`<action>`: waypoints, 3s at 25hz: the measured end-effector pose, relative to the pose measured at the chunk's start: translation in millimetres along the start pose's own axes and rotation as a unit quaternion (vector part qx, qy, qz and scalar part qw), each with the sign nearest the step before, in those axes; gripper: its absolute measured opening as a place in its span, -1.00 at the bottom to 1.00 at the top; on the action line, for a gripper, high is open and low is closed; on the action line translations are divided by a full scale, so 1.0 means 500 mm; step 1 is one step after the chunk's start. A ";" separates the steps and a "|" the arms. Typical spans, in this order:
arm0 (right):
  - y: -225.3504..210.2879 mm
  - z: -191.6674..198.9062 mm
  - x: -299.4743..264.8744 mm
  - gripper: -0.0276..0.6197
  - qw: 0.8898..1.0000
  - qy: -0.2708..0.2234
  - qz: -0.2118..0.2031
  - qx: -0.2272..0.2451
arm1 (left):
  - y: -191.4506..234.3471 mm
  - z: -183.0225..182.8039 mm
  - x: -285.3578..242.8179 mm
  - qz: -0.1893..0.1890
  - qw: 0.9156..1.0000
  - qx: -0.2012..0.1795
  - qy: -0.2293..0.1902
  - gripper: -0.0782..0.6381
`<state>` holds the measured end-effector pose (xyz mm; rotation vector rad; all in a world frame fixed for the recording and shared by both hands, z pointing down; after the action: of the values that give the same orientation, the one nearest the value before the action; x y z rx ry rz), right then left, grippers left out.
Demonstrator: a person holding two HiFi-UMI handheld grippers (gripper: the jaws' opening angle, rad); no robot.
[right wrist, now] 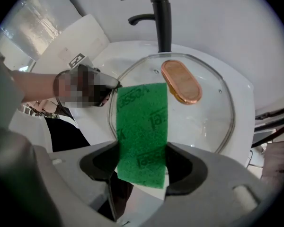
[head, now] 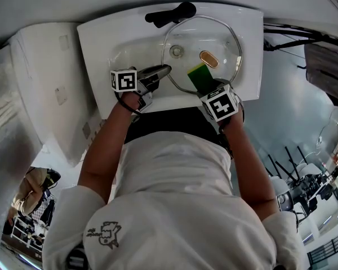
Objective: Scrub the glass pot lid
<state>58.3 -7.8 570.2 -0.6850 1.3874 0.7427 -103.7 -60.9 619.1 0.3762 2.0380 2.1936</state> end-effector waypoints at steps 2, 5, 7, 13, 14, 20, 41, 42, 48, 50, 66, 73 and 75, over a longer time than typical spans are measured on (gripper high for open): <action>-0.013 0.035 -0.008 -0.01 1.000 0.017 0.000 0.002 | 0.000 0.000 0.001 0.001 1.000 0.001 0.001 -0.55; -0.044 0.090 -0.019 -0.01 0.999 0.038 0.001 -0.008 | 0.001 0.000 0.002 0.001 1.000 0.002 0.002 -0.55; -0.070 0.112 -0.016 -0.01 0.999 0.044 0.003 -0.011 | 0.001 0.000 0.002 0.002 1.000 0.003 0.003 -0.55; -0.170 0.090 0.025 0.00 0.999 0.029 0.028 0.004 | 0.001 0.001 0.000 0.003 1.000 0.006 0.003 -0.55; -0.187 0.076 0.033 0.00 0.999 0.026 0.031 0.015 | 0.000 0.001 0.000 0.003 1.000 0.007 0.004 -0.55; -0.274 -0.008 0.063 0.00 0.989 0.038 0.066 0.125 | -0.001 -0.001 0.000 0.005 1.000 0.007 0.005 -0.55; -0.075 -0.306 0.033 0.00 0.746 0.048 0.082 0.659 | -0.001 0.000 0.004 0.002 1.000 0.011 -0.001 -0.55; -0.071 -0.306 0.032 0.00 0.731 0.051 0.088 0.675 | 0.000 0.000 0.004 0.002 1.000 0.010 -0.001 -0.55; -0.026 -0.328 0.024 0.00 0.688 0.032 0.106 0.718 | 0.001 0.001 0.000 0.002 1.000 0.010 0.002 -0.55; -0.004 -0.319 0.008 0.00 0.682 0.032 0.091 0.725 | 0.000 0.001 0.000 0.001 1.000 0.010 0.003 -0.55; -0.046 -0.318 -0.018 -0.01 0.772 0.045 -0.009 0.634 | 0.001 0.004 0.001 -0.001 1.000 0.005 -0.008 -0.54; -0.129 -0.315 -0.008 -0.02 0.848 0.047 -0.049 0.525 | 0.001 0.005 0.004 -0.006 1.000 0.003 -0.013 -0.55; -0.167 -0.314 -0.005 -0.01 0.869 0.052 -0.041 0.490 | 0.001 0.005 0.005 -0.007 1.000 0.005 -0.017 -0.55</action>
<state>30.0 -183.1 561.1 0.0338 1.5908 -0.1283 -105.6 -58.1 620.1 0.3962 2.0282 2.1565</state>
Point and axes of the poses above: the fingertips, and each gripper's own axes: x backward along the fingers, y to its left, z out of its underside, the point moved 4 cm from there along x, backward along the fingers, and after that the axes turned 12 degrees about z, right-handed, at the moved point
